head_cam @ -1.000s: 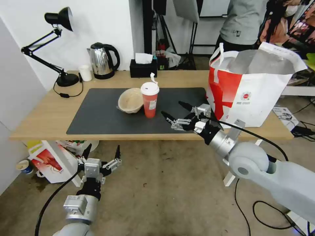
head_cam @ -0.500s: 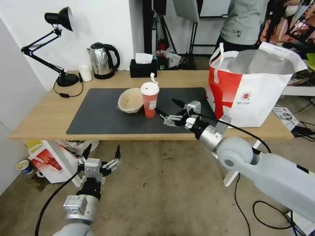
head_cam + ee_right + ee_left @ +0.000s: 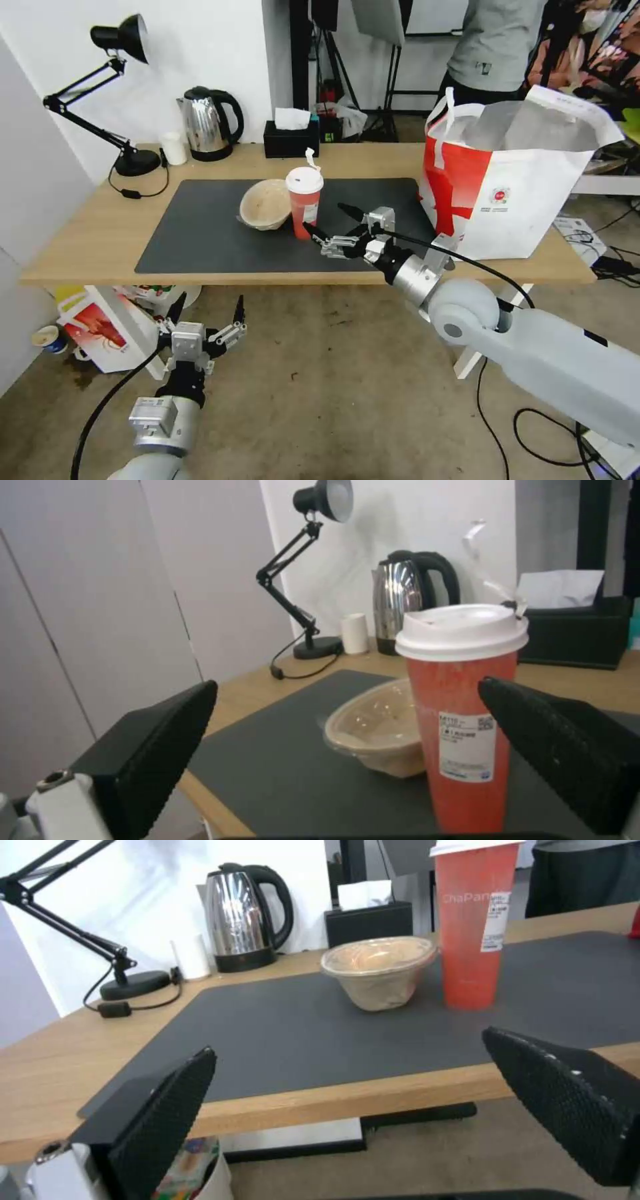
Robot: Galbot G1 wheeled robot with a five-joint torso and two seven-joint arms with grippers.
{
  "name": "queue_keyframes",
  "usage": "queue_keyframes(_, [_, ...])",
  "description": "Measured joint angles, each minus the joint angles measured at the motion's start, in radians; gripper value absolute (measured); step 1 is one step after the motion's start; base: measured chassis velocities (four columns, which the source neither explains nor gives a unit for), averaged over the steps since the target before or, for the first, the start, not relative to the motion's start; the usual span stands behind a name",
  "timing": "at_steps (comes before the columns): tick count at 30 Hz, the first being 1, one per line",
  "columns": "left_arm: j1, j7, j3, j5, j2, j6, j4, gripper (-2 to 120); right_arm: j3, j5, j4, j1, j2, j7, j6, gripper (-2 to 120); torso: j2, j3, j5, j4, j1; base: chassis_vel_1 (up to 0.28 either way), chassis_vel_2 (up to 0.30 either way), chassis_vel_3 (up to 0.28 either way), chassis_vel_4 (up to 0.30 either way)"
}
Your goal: Pick up the trash from the table and place it into the takeout bag.
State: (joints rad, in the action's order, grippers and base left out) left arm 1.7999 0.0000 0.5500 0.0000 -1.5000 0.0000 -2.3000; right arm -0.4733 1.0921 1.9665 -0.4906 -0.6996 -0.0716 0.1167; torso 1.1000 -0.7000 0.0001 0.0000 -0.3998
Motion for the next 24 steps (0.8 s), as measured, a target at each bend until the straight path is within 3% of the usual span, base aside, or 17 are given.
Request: queue_keyframes(24, [0.0,0.0,0.0,0.0,0.0,0.0,0.0,100,0.0,-0.034,-0.046,0.007,-0.02,-0.025,0.0,100,0.0,0.0,0.0,0.0,0.0,0.0,0.0,0.0,0.0])
